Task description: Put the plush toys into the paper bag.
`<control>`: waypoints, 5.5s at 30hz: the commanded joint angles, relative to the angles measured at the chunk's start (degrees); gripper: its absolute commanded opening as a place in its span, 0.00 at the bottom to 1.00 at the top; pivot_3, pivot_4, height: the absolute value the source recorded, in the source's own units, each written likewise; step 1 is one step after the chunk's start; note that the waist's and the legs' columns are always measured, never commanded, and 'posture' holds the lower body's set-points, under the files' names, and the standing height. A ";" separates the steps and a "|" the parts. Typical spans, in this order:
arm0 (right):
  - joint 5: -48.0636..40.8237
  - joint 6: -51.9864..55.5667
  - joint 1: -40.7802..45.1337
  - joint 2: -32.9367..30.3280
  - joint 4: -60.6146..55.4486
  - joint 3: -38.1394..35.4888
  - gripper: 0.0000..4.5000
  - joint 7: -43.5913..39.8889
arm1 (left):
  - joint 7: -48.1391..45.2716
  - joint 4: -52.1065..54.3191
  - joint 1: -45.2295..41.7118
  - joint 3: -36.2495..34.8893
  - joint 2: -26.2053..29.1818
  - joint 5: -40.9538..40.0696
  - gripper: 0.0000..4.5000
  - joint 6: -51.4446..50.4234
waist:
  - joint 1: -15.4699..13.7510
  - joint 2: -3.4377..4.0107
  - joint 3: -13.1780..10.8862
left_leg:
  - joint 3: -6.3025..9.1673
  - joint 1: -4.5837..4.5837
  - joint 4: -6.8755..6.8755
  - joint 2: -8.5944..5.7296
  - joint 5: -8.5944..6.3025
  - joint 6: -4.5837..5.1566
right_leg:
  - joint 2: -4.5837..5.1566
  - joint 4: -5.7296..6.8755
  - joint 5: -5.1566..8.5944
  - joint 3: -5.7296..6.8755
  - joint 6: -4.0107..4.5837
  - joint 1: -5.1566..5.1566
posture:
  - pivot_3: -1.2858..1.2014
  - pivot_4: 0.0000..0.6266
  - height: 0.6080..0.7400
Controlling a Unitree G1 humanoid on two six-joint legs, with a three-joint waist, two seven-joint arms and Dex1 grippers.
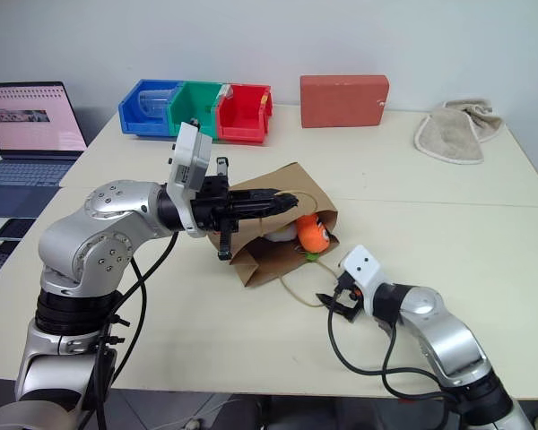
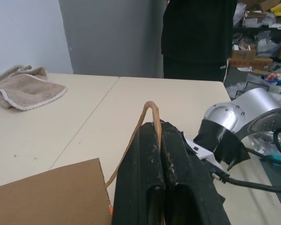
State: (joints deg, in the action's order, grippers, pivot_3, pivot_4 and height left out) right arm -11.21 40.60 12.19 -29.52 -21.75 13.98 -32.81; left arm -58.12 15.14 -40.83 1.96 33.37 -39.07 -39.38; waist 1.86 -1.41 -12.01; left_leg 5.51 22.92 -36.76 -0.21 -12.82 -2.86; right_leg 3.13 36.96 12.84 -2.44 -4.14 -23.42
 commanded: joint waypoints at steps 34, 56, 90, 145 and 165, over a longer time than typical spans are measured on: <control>-19.12 16.22 4.38 -5.94 -11.19 -18.31 0.01 -7.77 | -1.25 -1.83 -4.37 -4.84 4.16 -2.58 0.00 -1.07 | -0.05 0.00 0.00 | 0.03 -0.02 -0.03 0.00 0.00 0.00 | -0.01 0.02 -0.01 0.02 -0.01 0.03 | 0.52 0.24 1.00; -55.74 38.52 20.77 -24.92 -3.19 -37.10 0.01 -6.29 | -2.45 -18.89 -16.19 -0.14 -4.93 5.96 0.00 6.16 | -0.15 0.00 -0.01 | -0.01 0.03 0.00 0.00 -0.01 0.01 | 0.00 -0.03 -0.01 0.02 -0.01 0.03 | 0.52 0.24 1.00; -54.39 32.25 27.75 -23.87 6.05 -37.07 0.78 3.78 | -9.93 -25.36 -16.30 -1.15 -3.84 12.28 0.83 11.79 | -0.03 0.04 -0.03 | 0.01 0.11 0.08 0.01 -0.01 0.02 | -0.01 0.01 -0.03 0.01 -0.04 -0.13 | 0.52 0.24 1.00; -49.07 10.70 4.26 -38.82 -14.04 -35.91 0.99 -25.80 | -4.62 -3.29 12.99 0.37 -0.76 6.04 1.00 9.03 | -0.27 0.07 -0.04 | -0.10 0.03 -0.03 0.04 -0.01 0.01 | 0.01 -0.07 0.05 -0.07 0.05 0.03 | 0.52 0.24 1.00; -41.23 1.32 1.32 -32.32 -17.75 -33.79 1.00 -23.68 | 3.47 -5.57 14.50 2.82 -6.23 12.83 0.52 15.61 | -0.33 0.06 -0.03 | -0.12 0.02 -0.06 0.02 -0.01 0.01 | 0.01 -0.06 0.03 -0.07 0.02 0.03 | 0.52 0.24 1.00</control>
State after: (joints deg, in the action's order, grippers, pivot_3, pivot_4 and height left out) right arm -52.75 43.03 13.58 -61.90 -38.13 -18.96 -56.85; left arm -54.50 8.81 -25.28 5.32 27.29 -26.28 -25.17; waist 1.52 -1.35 -12.05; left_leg 5.40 22.95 -36.82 -0.19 -12.83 -2.86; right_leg 3.14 36.89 12.88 -2.51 -4.12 -23.39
